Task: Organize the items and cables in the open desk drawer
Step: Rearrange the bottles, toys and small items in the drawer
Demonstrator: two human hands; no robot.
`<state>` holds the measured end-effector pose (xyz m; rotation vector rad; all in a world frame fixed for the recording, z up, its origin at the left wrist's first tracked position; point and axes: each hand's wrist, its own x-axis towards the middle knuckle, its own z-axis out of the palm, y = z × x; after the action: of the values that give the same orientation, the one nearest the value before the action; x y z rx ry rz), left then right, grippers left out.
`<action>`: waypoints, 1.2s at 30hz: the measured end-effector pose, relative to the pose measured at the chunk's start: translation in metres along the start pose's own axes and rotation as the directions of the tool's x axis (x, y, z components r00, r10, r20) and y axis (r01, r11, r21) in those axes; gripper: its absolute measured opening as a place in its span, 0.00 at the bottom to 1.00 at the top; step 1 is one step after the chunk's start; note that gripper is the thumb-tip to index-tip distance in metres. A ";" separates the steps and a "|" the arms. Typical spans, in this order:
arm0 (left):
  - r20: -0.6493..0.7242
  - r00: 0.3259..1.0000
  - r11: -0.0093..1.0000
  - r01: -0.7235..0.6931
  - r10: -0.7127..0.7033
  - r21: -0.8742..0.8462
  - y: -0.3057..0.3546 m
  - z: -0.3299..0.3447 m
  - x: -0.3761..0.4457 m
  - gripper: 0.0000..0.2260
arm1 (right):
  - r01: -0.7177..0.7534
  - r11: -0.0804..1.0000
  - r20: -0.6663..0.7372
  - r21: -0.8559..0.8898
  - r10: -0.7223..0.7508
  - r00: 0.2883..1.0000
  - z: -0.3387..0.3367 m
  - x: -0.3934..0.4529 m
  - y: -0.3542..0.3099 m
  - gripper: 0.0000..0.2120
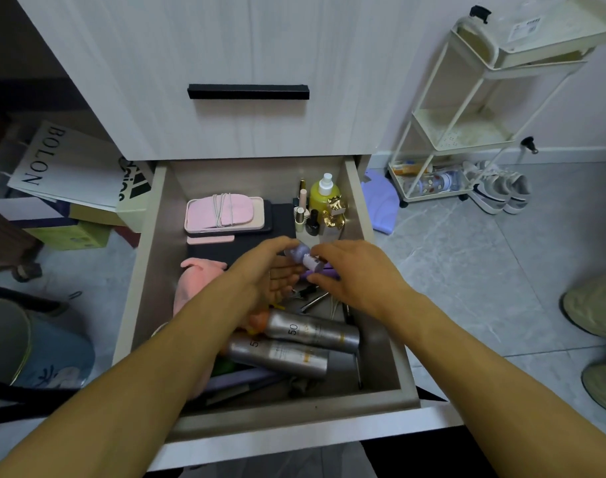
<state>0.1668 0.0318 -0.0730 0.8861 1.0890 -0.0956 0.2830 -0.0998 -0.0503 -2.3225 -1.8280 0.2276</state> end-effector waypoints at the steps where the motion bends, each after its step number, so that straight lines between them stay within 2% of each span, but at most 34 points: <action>1: 0.001 1.000 1.000 0.006 -0.006 0.018 0.003 -0.001 0.001 0.15 | 0.000 1.000 -0.002 0.012 0.000 1.000 0.000 0.004 0.000 0.16; 4: -0.034 0.999 0.982 0.029 -0.023 0.188 0.014 -0.003 0.004 0.18 | -0.027 0.999 -0.019 0.042 0.028 0.999 0.001 0.019 0.001 0.12; 6: -0.110 0.989 0.898 -0.039 0.097 0.438 0.024 -0.004 0.011 0.17 | -0.043 0.999 -0.014 0.002 0.043 0.999 0.001 0.034 0.004 0.10; 8: -0.111 0.951 0.722 -0.141 0.290 0.678 0.035 -0.007 0.019 0.16 | -0.056 0.997 0.008 -0.052 0.057 0.998 -0.001 0.048 0.010 0.09; 10: -0.039 0.905 0.491 -0.193 0.423 0.849 0.045 -0.012 0.029 0.18 | -0.067 0.991 0.036 -0.117 0.071 0.997 -0.002 0.062 0.017 0.08; 12: 0.017 0.884 0.321 -0.187 0.466 0.929 0.049 -0.019 0.039 0.16 | -0.034 0.977 0.059 -0.210 0.048 0.997 0.000 0.075 0.023 0.08; 13: 0.030 0.886 0.291 -0.184 0.464 0.939 0.049 -0.022 0.044 0.15 | 0.002 0.962 0.080 -0.272 0.021 0.997 0.000 0.082 0.024 0.09; 15: 0.029 0.896 0.315 -0.186 0.443 0.931 0.045 -0.026 0.052 0.14 | 0.067 0.926 0.124 -0.371 -0.022 0.992 0.001 0.093 0.024 0.11; 18: 0.014 0.881 0.414 -0.235 0.472 0.880 0.037 -0.029 0.066 0.12 | 0.068 0.888 0.158 -0.454 0.005 0.987 0.004 0.106 0.021 0.11; 23: 0.049 0.865 0.417 -0.289 0.499 0.862 0.031 -0.027 0.076 0.11 | 0.124 0.786 0.218 -0.605 0.013 0.976 0.009 0.116 0.016 0.11; 26: 0.021 0.871 0.504 -0.304 0.491 0.808 0.029 -0.027 0.080 0.11 | 0.146 0.737 0.228 -0.660 0.011 0.973 0.012 0.117 0.015 0.13; 29: 0.022 0.868 0.516 -0.315 0.496 0.796 0.027 -0.029 0.084 0.10 | 0.142 0.774 0.231 -0.617 0.006 0.973 0.009 0.117 0.015 0.14; 33: 0.036 0.869 0.544 -0.341 0.494 0.767 0.022 -0.029 0.085 0.07 | 0.065 0.917 0.183 -0.393 0.008 0.983 -0.002 0.105 0.023 0.14; 36: 0.079 0.842 0.466 -0.371 0.534 0.803 0.018 -0.025 0.084 0.06 | 0.065 0.949 0.142 -0.309 -0.022 0.990 -0.009 0.087 0.035 0.12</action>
<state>0.1989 0.0890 -0.1345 2.0463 0.9175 -0.0481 0.3385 -0.0240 -0.0504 -2.5245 -2.1166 0.0971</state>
